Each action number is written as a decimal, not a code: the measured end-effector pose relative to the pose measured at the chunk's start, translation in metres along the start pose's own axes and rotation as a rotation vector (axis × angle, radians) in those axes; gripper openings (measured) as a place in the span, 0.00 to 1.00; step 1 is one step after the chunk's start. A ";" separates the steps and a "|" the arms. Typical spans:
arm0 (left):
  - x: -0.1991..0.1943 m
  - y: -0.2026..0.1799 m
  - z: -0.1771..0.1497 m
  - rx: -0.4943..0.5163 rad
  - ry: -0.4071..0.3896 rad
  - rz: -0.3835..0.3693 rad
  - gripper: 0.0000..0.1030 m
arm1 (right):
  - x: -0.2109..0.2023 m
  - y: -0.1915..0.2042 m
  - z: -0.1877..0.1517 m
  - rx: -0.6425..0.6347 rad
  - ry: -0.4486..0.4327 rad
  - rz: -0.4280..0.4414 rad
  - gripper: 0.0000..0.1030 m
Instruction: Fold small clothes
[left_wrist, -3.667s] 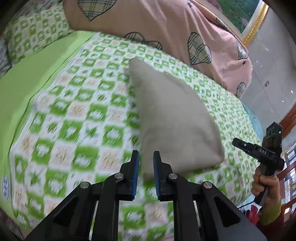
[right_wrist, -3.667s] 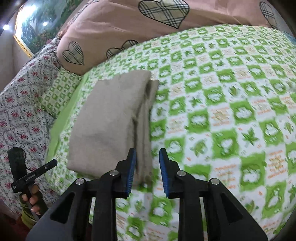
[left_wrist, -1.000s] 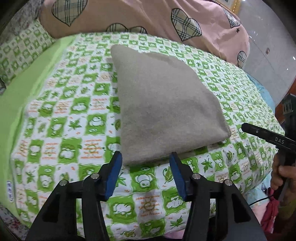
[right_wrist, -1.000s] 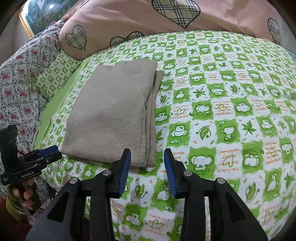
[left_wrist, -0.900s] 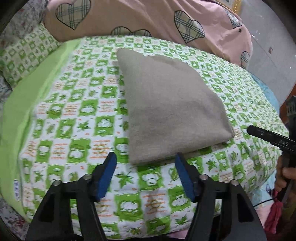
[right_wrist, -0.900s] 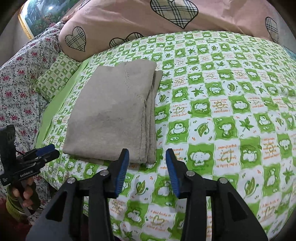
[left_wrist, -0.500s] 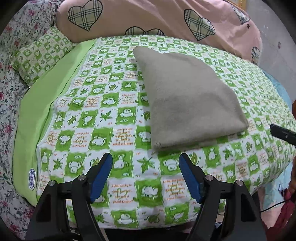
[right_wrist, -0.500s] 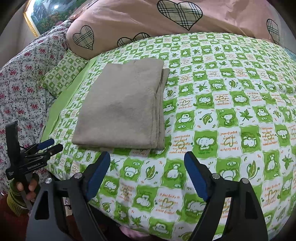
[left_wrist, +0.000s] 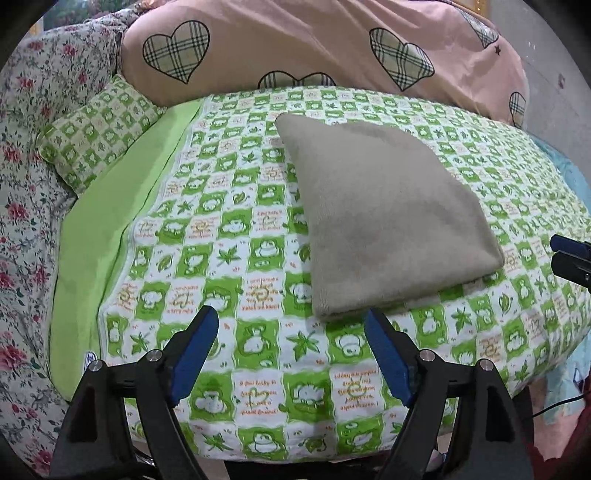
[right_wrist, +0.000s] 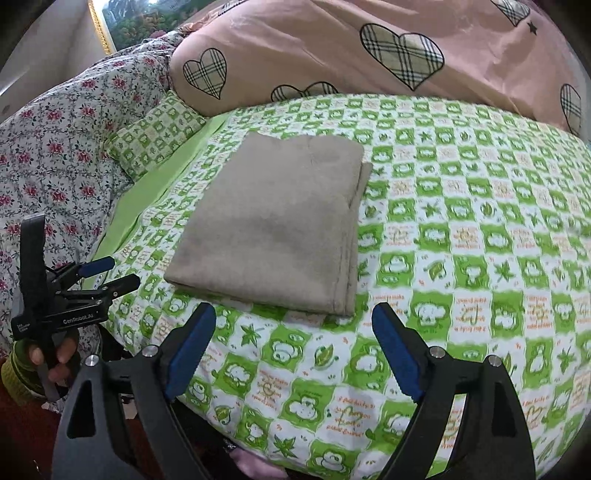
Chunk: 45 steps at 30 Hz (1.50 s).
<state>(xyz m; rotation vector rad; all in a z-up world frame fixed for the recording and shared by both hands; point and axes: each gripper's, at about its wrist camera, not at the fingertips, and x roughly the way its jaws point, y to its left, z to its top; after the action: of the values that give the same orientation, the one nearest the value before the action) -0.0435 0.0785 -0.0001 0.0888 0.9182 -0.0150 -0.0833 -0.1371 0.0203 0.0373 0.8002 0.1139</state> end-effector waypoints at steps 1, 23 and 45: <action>0.001 0.000 0.003 0.002 0.001 0.000 0.79 | 0.000 0.001 0.002 -0.005 -0.004 0.000 0.84; 0.020 -0.013 0.031 -0.011 0.012 0.012 0.80 | 0.043 -0.017 0.026 0.009 0.052 0.027 0.85; 0.062 -0.031 0.060 -0.014 0.041 0.024 0.80 | 0.091 -0.039 0.051 0.071 0.102 0.021 0.86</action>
<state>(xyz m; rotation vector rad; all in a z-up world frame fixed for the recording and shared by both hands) 0.0405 0.0446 -0.0151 0.0874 0.9584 0.0153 0.0196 -0.1644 -0.0120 0.1078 0.9056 0.1081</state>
